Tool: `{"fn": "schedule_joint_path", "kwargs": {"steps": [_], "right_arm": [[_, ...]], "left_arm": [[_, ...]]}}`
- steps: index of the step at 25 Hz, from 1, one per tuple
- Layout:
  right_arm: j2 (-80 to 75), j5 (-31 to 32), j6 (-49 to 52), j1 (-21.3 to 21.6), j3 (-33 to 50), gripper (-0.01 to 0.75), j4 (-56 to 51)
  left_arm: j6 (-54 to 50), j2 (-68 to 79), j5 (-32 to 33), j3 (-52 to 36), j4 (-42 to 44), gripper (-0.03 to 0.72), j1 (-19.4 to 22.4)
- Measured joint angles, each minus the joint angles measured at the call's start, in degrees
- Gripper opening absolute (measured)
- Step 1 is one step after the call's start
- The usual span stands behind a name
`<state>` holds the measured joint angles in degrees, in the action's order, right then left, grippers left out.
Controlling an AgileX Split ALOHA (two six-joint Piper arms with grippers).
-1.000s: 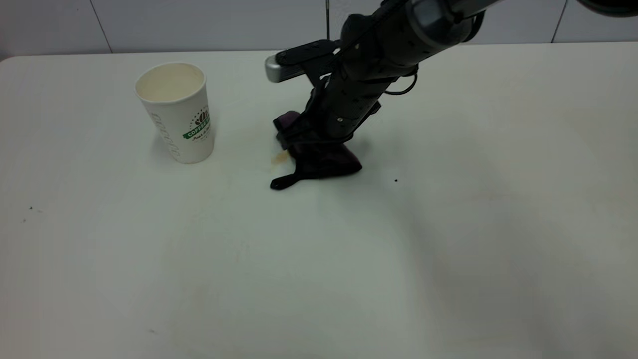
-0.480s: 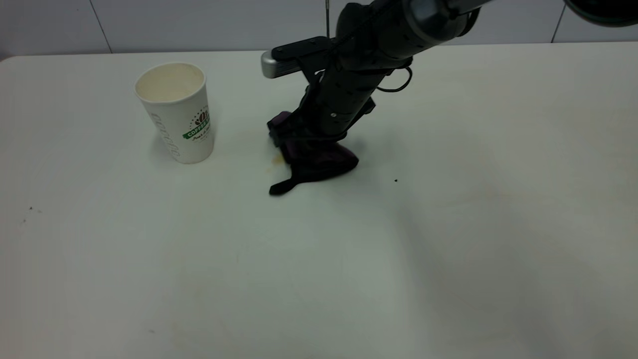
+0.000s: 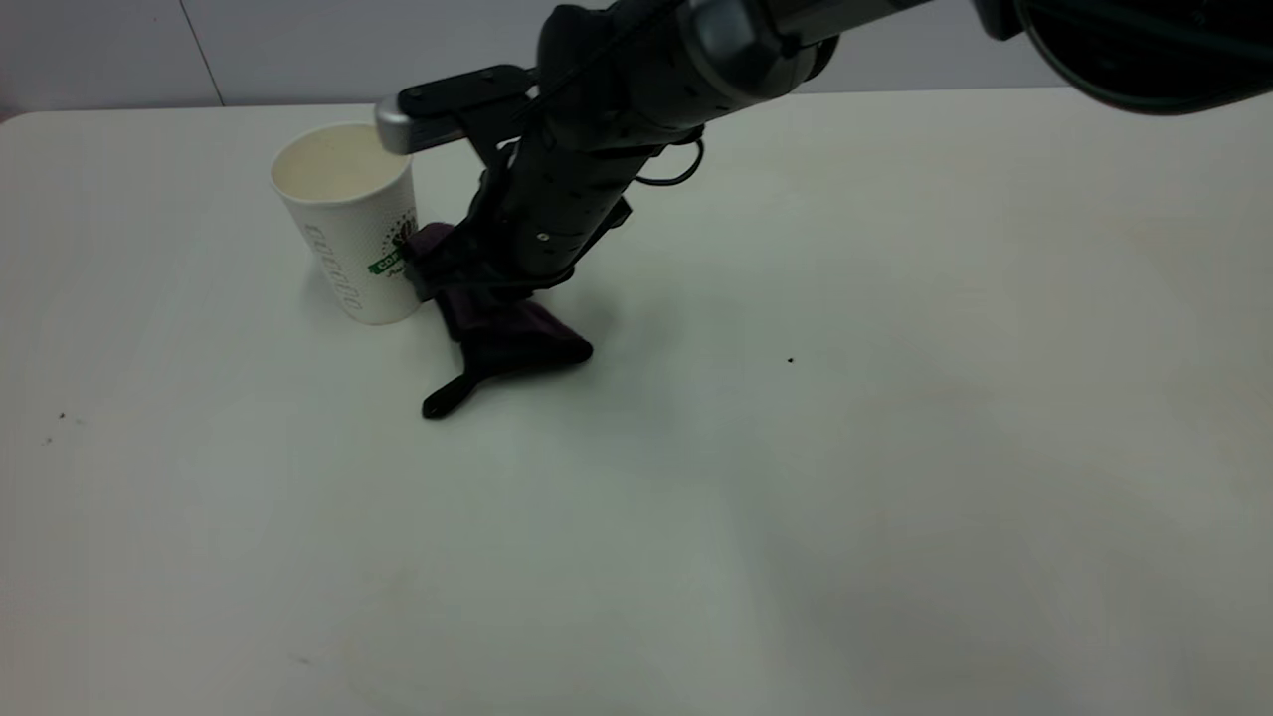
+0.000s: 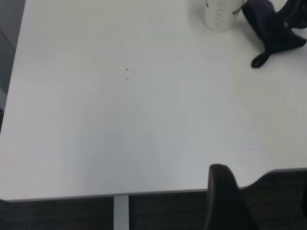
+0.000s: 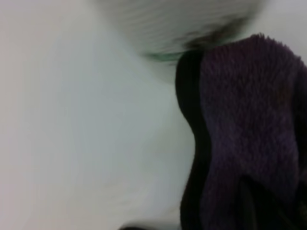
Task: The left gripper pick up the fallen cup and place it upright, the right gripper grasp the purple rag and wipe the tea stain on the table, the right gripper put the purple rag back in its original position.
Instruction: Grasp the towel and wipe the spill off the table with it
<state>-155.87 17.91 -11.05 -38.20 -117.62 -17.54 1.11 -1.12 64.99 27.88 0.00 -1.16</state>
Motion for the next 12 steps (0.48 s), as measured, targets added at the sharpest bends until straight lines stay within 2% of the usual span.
{"fn": "schedule_joint_path", "kwargs": {"steps": [8, 12], "right_arm": [[-2.8, -0.4, 1.3, 10.4, -0.4, 0.067, 0.0], [-2.7, 3.1, 2.1, 16.5, -0.7, 0.067, 0.6]], "left_arm": [[-0.1, 0.0, 0.0, 0.0, 0.0, 0.427, 0.0], [-0.1, 0.0, 0.0, 0.0, 0.0, 0.427, 0.0]]}}
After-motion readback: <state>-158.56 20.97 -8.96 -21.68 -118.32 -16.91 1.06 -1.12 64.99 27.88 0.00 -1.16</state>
